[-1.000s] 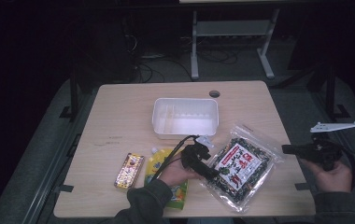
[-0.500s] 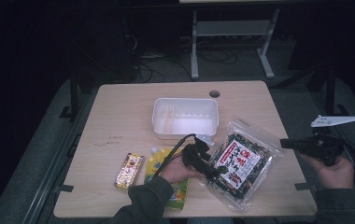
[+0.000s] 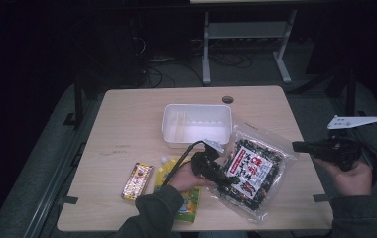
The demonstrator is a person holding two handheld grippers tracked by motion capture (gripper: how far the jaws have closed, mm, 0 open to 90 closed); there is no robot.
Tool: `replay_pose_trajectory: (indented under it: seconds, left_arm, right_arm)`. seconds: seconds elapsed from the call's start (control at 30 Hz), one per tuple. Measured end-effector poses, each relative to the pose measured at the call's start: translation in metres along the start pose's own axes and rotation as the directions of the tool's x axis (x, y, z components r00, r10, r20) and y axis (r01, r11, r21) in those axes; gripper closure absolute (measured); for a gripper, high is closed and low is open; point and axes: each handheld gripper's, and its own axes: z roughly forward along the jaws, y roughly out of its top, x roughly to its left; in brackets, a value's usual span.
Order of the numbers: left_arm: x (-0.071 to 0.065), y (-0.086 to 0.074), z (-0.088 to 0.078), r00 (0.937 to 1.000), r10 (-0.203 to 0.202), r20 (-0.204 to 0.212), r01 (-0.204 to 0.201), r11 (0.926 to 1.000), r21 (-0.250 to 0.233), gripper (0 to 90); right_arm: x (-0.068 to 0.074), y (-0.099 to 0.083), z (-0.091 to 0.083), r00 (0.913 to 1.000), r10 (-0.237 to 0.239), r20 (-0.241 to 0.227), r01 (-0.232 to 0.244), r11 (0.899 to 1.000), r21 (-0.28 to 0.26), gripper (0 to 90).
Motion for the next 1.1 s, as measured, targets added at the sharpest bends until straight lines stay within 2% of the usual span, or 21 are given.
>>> replay_pose_trajectory:
  seconds: [0.03, 0.13, 0.33, 0.4, 0.67, 0.9, 0.97, 1.0, 1.03, 1.1]
  left_arm:
    - [0.0, 0.0, -0.001, 1.0, -0.002, 0.0, 0.002, 1.0, 0.001, 42.6]
    - [0.001, 0.0, -0.003, 1.0, 0.001, 0.009, -0.001, 1.0, 0.0, 51.9]
    - [0.0, 0.0, -0.006, 0.9992, 0.013, 0.037, -0.012, 0.9999, -0.009, 60.0]
    - [0.0, 0.0, -0.009, 0.9986, 0.019, 0.05, -0.018, 0.9997, -0.017, 69.1]
    - [-0.006, 0.001, -0.011, 0.9971, 0.067, 0.034, -0.066, 0.9974, -0.027, 71.2]
    - [-0.01, 0.002, -0.013, 0.9951, 0.097, 0.017, -0.097, 0.9946, -0.037, 71.8]
    - [-0.011, 0.002, -0.014, 0.9945, 0.104, 0.015, -0.103, 0.994, -0.036, 71.9]
    - [-0.011, 0.002, -0.014, 0.9942, 0.106, 0.013, -0.106, 0.9937, -0.036, 71.9]
    - [-0.011, 0.002, -0.014, 0.9941, 0.108, 0.008, -0.107, 0.9936, -0.034, 72.0]
    - [-0.011, 0.002, -0.014, 0.994, 0.109, 0.007, -0.109, 0.9934, -0.034, 72.1]
  right_arm:
    - [0.0, 0.0, 0.0, 1.0, 0.0, 0.0, 0.0, 1.0, 0.0, 90.0]
    - [0.0, 0.001, 0.0, 1.0, 0.0, 0.0, 0.0, 1.0, -0.003, 90.0]
    - [-0.001, 0.003, 0.0, 1.0, 0.001, -0.003, -0.001, 1.0, -0.008, 90.0]
    - [-0.001, 0.003, -0.002, 1.0, 0.001, -0.001, -0.001, 1.0, -0.014, 90.0]
    - [-0.005, 0.002, -0.005, 1.0, 0.004, -0.005, -0.004, 1.0, -0.022, 90.0]
    - [-0.012, -0.001, -0.007, 0.9995, 0.025, -0.019, -0.025, 0.999, -0.039, 89.2]
    - [-0.014, -0.002, -0.007, 0.9995, 0.024, -0.022, -0.025, 0.999, -0.043, 86.7]
    - [-0.015, -0.002, -0.007, 0.999, 0.036, -0.027, -0.037, 0.998, -0.047, 82.4]
    - [-0.018, -0.004, -0.006, 0.9981, 0.057, -0.023, -0.059, 0.997, -0.054, 72.6]
    - [-0.019, -0.006, -0.005, 0.9976, 0.064, -0.026, -0.066, 0.996, -0.06, 71.0]
